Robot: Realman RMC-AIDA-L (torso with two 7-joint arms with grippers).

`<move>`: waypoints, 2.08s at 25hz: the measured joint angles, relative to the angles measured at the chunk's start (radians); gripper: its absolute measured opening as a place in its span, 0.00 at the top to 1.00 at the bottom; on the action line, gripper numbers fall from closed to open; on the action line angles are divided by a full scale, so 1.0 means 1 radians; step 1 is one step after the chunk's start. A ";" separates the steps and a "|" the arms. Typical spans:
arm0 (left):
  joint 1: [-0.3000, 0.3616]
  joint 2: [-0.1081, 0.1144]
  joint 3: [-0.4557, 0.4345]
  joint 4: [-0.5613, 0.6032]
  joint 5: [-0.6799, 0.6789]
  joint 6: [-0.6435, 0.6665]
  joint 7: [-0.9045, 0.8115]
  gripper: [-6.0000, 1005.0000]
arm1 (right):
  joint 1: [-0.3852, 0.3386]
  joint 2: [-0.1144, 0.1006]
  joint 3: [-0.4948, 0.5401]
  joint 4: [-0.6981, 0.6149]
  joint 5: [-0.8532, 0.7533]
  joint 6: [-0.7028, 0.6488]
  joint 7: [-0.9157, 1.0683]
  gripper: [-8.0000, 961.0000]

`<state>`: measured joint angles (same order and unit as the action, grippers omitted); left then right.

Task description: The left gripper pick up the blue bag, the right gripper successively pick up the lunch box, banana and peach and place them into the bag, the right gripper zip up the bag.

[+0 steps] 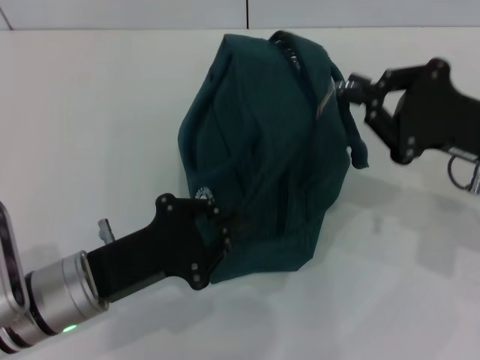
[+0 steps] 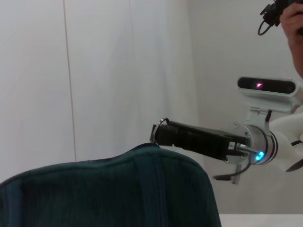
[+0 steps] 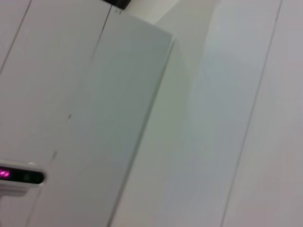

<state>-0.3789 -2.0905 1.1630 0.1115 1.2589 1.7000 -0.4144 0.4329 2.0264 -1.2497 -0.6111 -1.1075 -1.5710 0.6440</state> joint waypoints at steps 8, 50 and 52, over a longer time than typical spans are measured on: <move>0.000 -0.004 -0.004 -0.003 -0.008 -0.010 0.011 0.91 | -0.005 0.000 -0.057 0.043 0.133 -0.007 -0.136 0.98; -0.089 -0.016 -0.002 -0.085 -0.189 0.021 -0.038 0.46 | -0.008 0.001 -0.143 0.046 0.164 -0.026 -0.193 0.97; -0.090 -0.015 -0.001 -0.082 -0.177 0.022 -0.028 0.53 | -0.005 0.001 -0.143 0.054 0.165 -0.024 -0.193 0.97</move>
<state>-0.4693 -2.1059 1.1621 0.0296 1.0822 1.7218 -0.4426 0.4283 2.0278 -1.3928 -0.5575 -0.9420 -1.5949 0.4512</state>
